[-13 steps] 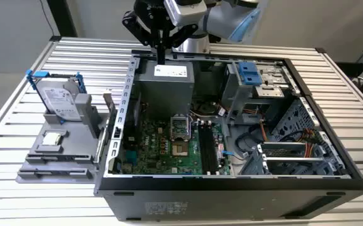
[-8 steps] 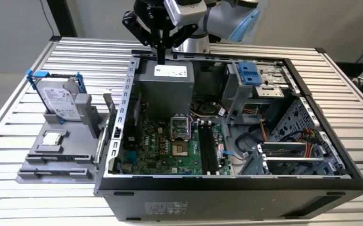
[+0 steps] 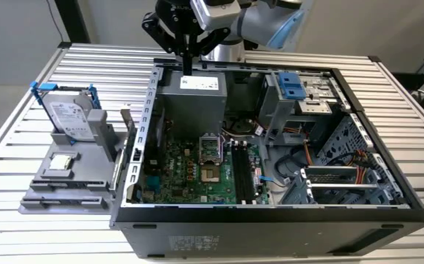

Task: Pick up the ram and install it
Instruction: 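Reach for the ram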

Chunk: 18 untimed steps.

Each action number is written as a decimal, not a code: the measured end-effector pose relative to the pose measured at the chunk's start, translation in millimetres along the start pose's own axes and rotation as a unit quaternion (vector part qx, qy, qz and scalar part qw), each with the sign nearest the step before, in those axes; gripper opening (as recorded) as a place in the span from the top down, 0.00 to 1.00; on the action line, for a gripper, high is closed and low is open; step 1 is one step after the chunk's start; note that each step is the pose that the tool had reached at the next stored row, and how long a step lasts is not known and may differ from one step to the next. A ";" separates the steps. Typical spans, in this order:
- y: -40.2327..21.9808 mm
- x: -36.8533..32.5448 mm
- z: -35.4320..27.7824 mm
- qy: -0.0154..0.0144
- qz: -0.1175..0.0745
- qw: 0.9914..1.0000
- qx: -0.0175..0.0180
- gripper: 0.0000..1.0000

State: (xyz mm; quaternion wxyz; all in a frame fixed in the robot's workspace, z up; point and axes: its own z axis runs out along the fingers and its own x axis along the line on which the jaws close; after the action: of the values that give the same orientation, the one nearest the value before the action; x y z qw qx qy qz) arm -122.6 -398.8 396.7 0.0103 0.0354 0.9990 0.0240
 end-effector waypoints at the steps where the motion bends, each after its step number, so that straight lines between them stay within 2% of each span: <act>1: -0.1 1.0 0.0 0.000 0.000 1.000 0.000 1.00; 6: -0.6 8.7 -0.1 0.000 0.000 1.000 0.000 1.00; 18: -2.6 36.9 -0.7 0.000 -0.001 1.000 0.000 1.00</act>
State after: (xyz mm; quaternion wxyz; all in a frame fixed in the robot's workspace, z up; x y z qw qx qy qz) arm -159.6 -398.8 396.6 0.0103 0.0344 0.9991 0.0240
